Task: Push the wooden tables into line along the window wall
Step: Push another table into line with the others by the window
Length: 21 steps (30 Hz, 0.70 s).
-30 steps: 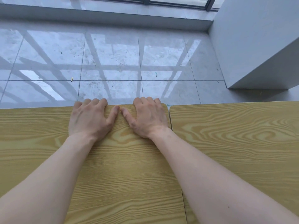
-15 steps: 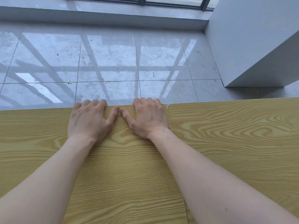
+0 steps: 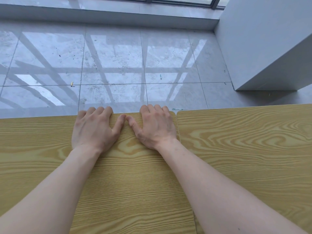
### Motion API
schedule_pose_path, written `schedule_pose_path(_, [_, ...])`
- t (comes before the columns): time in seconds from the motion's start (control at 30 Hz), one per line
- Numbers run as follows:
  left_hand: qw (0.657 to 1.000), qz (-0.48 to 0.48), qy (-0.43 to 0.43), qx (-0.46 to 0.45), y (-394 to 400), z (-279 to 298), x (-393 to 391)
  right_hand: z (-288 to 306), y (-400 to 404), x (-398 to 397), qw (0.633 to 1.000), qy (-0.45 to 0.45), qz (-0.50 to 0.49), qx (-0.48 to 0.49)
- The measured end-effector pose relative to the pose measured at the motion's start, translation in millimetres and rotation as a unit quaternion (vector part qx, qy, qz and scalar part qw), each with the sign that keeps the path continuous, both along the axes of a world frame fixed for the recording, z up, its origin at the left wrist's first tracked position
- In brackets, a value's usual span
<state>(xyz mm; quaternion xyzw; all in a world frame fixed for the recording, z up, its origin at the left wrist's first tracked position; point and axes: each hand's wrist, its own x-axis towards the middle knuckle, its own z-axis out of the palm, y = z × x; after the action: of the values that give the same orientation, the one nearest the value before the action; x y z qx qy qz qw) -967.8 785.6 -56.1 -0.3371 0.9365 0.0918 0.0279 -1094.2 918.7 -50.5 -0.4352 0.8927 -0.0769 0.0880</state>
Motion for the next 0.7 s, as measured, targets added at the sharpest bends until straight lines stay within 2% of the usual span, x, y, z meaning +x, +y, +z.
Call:
schedule_pose_path(0.4, [1.000,0.002,-0.014,0.005,0.8,3.5,-0.8,1.3,1.2,-1.1,1.000,0.003,0.009,0.022])
schedule_pose_path(0.53, [0.999,0.004,0.036,-0.004,1.8,6.4,6.5,1.4,3.5,-3.2,0.999,0.009,0.034,0.038])
schedule_pose_path(0.7, [0.995,-0.001,0.097,-0.013,24.7,22.3,29.2,6.1,34.3,11.4,0.999,0.021,0.027,-0.005])
